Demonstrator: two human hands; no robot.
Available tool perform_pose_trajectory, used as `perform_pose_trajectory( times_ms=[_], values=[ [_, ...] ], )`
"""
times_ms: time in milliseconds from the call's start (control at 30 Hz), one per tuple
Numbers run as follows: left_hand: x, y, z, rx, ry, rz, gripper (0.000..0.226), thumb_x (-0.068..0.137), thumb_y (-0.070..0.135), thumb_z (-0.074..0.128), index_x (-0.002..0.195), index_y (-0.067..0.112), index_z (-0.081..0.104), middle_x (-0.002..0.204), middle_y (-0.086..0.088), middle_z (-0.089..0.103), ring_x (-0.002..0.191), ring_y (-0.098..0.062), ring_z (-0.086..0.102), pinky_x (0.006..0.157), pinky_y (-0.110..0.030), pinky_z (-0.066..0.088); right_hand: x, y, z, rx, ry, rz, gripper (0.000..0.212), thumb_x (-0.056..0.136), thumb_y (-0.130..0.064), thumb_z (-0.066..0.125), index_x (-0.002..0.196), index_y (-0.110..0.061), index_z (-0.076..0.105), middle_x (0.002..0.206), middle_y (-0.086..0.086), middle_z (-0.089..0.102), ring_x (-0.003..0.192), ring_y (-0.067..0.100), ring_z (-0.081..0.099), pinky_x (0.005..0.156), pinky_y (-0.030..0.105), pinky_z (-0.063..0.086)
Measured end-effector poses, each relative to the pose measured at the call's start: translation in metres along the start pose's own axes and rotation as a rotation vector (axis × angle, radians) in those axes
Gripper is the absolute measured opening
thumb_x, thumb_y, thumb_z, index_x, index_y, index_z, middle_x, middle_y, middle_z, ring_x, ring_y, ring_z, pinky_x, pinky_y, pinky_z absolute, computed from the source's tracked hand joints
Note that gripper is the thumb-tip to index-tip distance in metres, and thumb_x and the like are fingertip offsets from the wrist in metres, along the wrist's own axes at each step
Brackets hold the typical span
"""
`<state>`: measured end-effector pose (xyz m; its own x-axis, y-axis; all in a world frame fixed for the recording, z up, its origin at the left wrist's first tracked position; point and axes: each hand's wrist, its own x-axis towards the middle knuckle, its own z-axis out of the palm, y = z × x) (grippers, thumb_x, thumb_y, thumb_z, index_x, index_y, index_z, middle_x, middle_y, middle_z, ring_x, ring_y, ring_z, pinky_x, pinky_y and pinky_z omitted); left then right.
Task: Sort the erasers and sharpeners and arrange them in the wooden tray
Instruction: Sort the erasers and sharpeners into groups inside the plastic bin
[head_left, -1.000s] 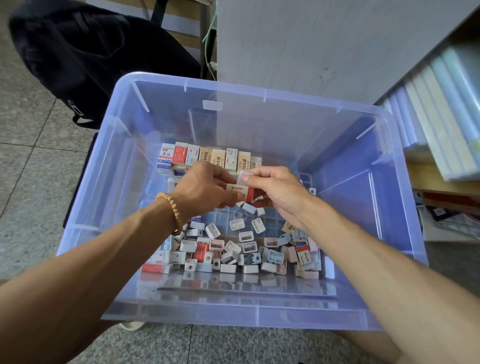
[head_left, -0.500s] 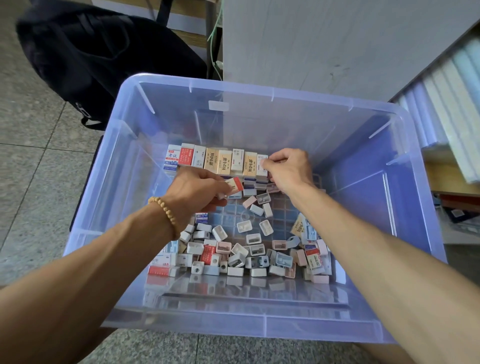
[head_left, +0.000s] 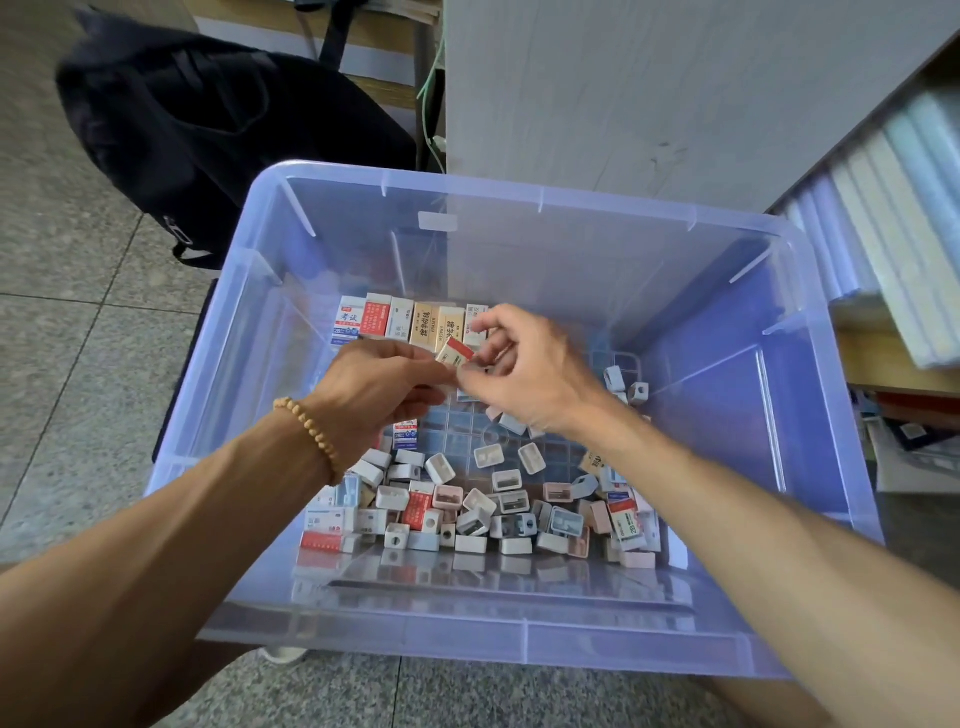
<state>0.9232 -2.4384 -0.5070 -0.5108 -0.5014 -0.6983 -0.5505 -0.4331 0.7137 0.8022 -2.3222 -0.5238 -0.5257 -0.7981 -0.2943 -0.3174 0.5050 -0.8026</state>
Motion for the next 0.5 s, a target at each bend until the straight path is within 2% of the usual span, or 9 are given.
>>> perform_pose_trajectory(
  times_ms=[67,167,233,367,433,500],
  values=[
    [-0.002,-0.001,-0.002,-0.006,0.01,0.012,0.014,0.081,0.004,0.075,0.092,0.002,0.066,0.079,-0.012,0.071,0.067,-0.016,0.065,0.068,-0.025,0.055,-0.003,-0.006,0.008,-0.037,-0.045,-0.1,0.051,0.074,-0.032,0.085,0.116,-0.021,0.06,0.086,-0.011,0.059,0.071,0.003,0.056,0.068,0.026,0.055],
    [-0.007,-0.002,-0.01,0.0,0.018,0.026,0.01,0.083,0.005,0.074,0.087,0.005,0.065,0.084,-0.014,0.07,0.073,-0.019,0.065,0.07,-0.026,0.056,-0.002,-0.008,0.016,-0.05,0.011,-0.162,0.043,0.073,-0.031,0.086,0.107,-0.019,0.064,0.08,-0.013,0.055,0.066,0.003,0.052,0.065,0.025,0.052],
    [-0.011,-0.003,-0.017,0.057,0.033,0.033,0.011,0.086,0.011,0.072,0.092,0.006,0.065,0.087,-0.013,0.07,0.075,-0.018,0.066,0.07,-0.027,0.057,0.002,-0.008,0.019,-0.11,0.041,-0.208,0.039,0.074,-0.03,0.084,0.104,-0.017,0.064,0.08,-0.012,0.054,0.066,0.005,0.051,0.063,0.028,0.05],
    [-0.031,-0.007,-0.033,0.585,0.157,0.129,0.014,0.088,0.03,0.07,0.092,0.018,0.064,0.08,-0.002,0.072,0.077,-0.018,0.07,0.069,-0.031,0.058,0.029,-0.014,0.019,-0.239,0.1,-0.25,0.039,0.078,-0.033,0.081,0.106,-0.015,0.061,0.088,-0.006,0.061,0.075,0.011,0.057,0.066,0.028,0.051],
    [-0.044,-0.012,-0.032,0.79,0.126,0.188,0.014,0.089,0.034,0.068,0.091,0.023,0.061,0.078,0.006,0.069,0.073,-0.01,0.066,0.057,-0.019,0.048,0.044,-0.022,0.023,-0.313,0.089,-0.257,0.042,0.079,-0.034,0.08,0.111,-0.016,0.059,0.097,-0.001,0.067,0.082,0.017,0.063,0.07,0.03,0.053],
    [-0.053,-0.019,-0.033,0.912,0.134,0.233,0.014,0.088,0.036,0.067,0.092,0.023,0.061,0.077,0.009,0.066,0.07,-0.004,0.061,0.054,-0.015,0.04,0.059,-0.032,0.034,-0.377,0.056,-0.27,0.044,0.079,-0.037,0.079,0.114,-0.018,0.059,0.103,0.001,0.069,0.087,0.02,0.064,0.073,0.032,0.054]
  ],
)
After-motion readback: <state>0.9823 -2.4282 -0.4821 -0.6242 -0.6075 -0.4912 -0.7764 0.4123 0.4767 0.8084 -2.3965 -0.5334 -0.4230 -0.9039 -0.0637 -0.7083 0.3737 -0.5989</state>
